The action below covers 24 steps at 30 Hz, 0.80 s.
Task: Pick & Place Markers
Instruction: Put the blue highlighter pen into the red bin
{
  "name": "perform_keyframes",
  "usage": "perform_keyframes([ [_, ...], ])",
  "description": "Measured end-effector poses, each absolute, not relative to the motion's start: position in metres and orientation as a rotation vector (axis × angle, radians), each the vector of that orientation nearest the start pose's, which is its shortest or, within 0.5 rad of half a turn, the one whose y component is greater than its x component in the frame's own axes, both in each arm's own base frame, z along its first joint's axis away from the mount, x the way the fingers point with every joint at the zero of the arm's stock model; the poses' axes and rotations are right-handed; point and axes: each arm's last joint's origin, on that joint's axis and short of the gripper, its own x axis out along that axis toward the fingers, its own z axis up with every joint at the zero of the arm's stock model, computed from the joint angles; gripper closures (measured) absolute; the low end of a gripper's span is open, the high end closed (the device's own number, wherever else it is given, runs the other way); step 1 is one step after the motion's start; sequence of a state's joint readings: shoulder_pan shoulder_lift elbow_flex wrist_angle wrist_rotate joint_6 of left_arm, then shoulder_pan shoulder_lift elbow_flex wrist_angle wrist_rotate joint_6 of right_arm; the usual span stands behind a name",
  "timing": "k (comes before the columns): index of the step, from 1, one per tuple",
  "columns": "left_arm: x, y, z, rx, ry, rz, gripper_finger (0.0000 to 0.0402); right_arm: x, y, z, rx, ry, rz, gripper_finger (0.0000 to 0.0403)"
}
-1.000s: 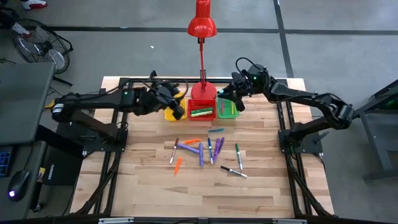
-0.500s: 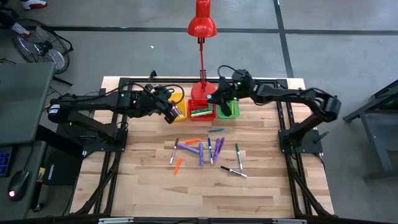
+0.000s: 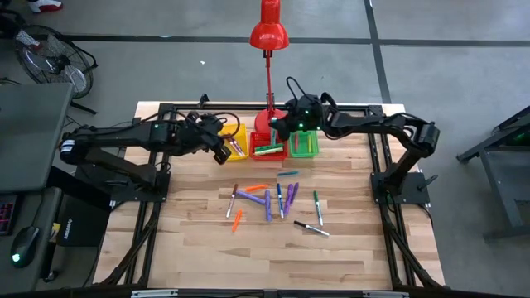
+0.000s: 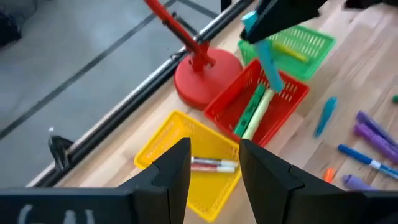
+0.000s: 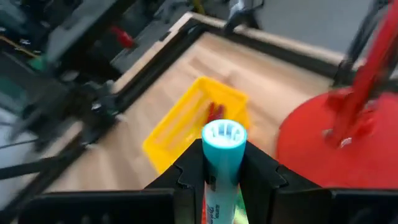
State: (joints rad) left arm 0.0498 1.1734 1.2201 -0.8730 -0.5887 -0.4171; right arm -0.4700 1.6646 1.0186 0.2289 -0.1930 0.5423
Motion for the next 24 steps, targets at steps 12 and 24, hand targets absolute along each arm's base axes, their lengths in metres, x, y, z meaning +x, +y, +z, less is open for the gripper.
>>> perform_keyframes([
  [12,0.220,0.026,0.352,-0.080,0.708,0.650,0.0268,0.336,-0.142,0.220,0.228,0.434,-0.223,0.0339],
  [24,0.216,0.025,0.354,-0.073,0.723,0.602,0.0268,0.376,-0.141,0.214,0.150,0.584,-0.201,0.0339],
])
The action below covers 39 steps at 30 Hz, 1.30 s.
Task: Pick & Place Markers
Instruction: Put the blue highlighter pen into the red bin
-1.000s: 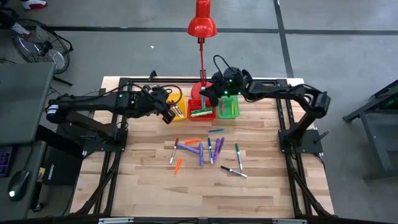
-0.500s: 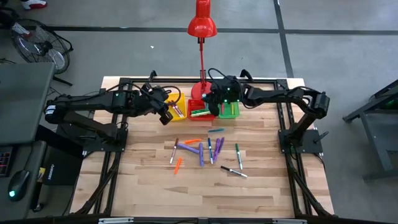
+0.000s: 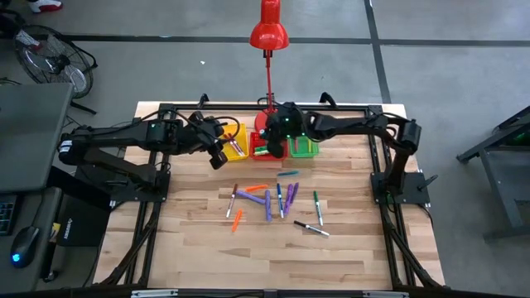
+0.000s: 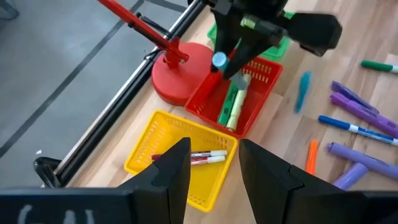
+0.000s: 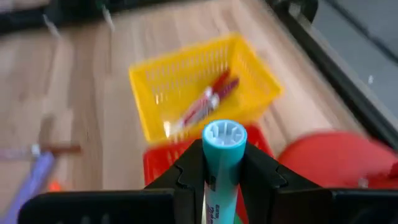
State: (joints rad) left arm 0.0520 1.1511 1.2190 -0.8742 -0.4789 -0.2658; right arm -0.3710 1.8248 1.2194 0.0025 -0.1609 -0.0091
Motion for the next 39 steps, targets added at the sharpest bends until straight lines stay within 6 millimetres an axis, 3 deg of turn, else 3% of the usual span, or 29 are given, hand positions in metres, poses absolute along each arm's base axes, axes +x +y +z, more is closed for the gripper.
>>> perform_keyframes([
  [5,0.217,0.024,0.353,-0.083,0.734,0.582,0.0268,0.373,-0.146,0.214,0.122,0.705,-0.193,0.0339],
  [16,0.216,0.024,0.352,-0.110,0.742,0.579,0.0268,0.375,-0.145,0.228,0.028,0.768,-0.134,0.0339],
  [20,0.216,0.023,0.352,-0.116,0.743,0.574,0.0268,0.379,-0.141,0.220,-0.015,0.795,-0.095,0.0339],
  [28,0.216,0.023,0.352,-0.142,0.738,0.572,0.0268,0.400,-0.132,0.203,-0.038,0.909,-0.020,0.0338],
  [39,0.216,0.023,0.351,-0.140,0.747,0.572,0.0268,0.430,-0.147,0.201,-0.019,1.117,-0.045,0.0337],
])
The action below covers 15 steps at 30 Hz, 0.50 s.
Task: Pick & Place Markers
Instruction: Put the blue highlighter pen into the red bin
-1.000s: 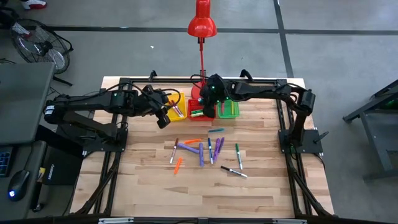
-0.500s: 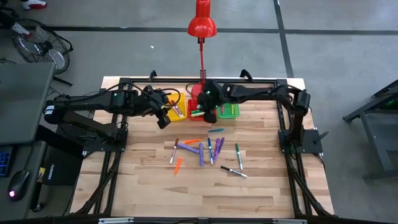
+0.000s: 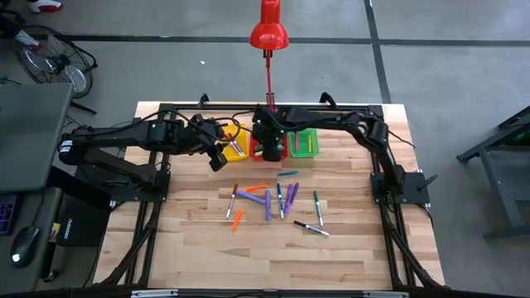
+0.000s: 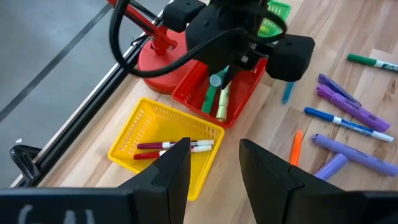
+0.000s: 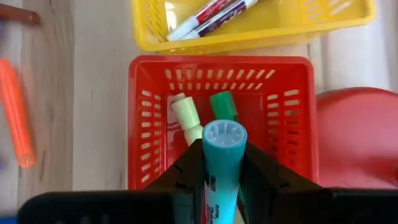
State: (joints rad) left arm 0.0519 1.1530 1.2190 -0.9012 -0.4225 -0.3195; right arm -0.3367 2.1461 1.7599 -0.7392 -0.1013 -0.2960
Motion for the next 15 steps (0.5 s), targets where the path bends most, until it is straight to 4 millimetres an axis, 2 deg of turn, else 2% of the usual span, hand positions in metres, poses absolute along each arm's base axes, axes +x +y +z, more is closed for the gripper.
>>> perform_keyframes([
  [7,0.214,0.023,0.350,-0.141,0.766,0.566,0.0268,0.439,-0.148,0.188,-0.016,1.169,-0.005,0.0327],
  [15,0.214,0.022,0.349,-0.137,0.781,0.549,0.0268,0.438,-0.146,0.195,-0.013,1.169,-0.002,0.0257],
])
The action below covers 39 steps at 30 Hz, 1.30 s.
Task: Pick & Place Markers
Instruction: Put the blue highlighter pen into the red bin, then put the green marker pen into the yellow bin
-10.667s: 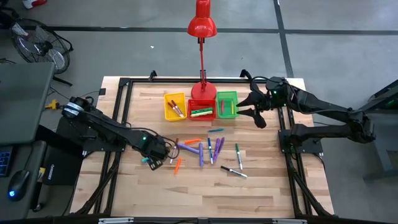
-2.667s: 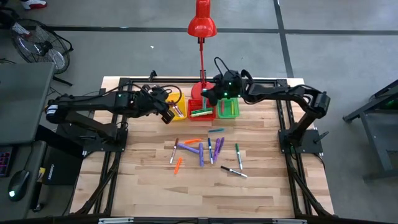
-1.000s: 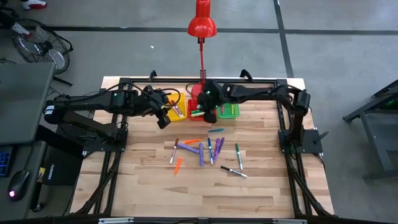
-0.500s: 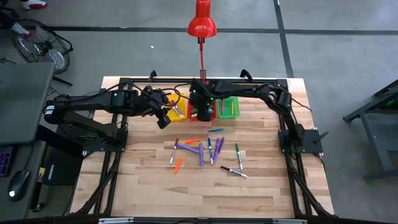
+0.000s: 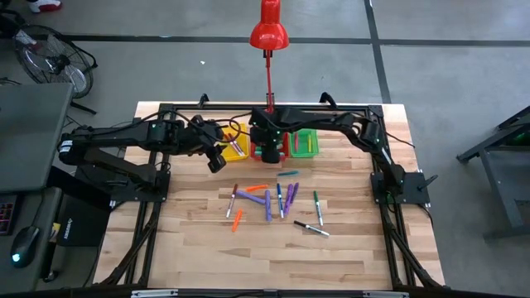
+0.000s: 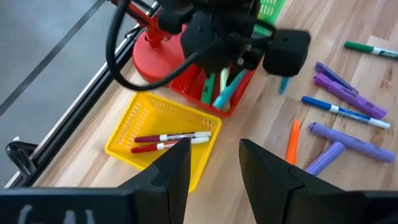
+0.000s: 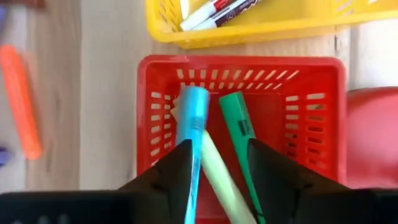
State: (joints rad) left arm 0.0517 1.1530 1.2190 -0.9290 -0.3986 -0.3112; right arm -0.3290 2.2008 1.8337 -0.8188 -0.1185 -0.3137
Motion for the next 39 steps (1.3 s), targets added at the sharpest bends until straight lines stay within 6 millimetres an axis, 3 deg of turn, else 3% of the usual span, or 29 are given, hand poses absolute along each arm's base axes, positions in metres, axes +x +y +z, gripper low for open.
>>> perform_keyframes([
  [6,0.207,0.022,0.349,-0.132,0.813,0.563,0.0268,0.443,-0.148,0.226,0.024,1.136,-0.047,0.0223],
  [14,0.190,0.022,0.351,-0.118,0.755,0.581,0.0268,0.443,-0.147,0.282,0.067,1.074,-0.093,0.0231],
  [21,0.173,0.020,0.325,-0.203,0.734,0.568,0.0268,0.429,-0.140,0.300,0.103,1.147,-0.055,0.0247],
  [29,0.164,0.018,0.307,-0.272,0.698,0.545,0.0268,0.412,-0.132,0.332,0.109,1.093,-0.024,0.0254],
  [33,0.158,0.017,0.296,-0.297,0.701,0.543,0.0268,0.405,-0.129,0.337,0.112,1.085,0.000,0.0254],
  [39,0.154,0.005,0.290,-0.322,0.632,0.478,0.0268,0.389,-0.115,0.314,0.153,1.016,0.031,0.0254],
])
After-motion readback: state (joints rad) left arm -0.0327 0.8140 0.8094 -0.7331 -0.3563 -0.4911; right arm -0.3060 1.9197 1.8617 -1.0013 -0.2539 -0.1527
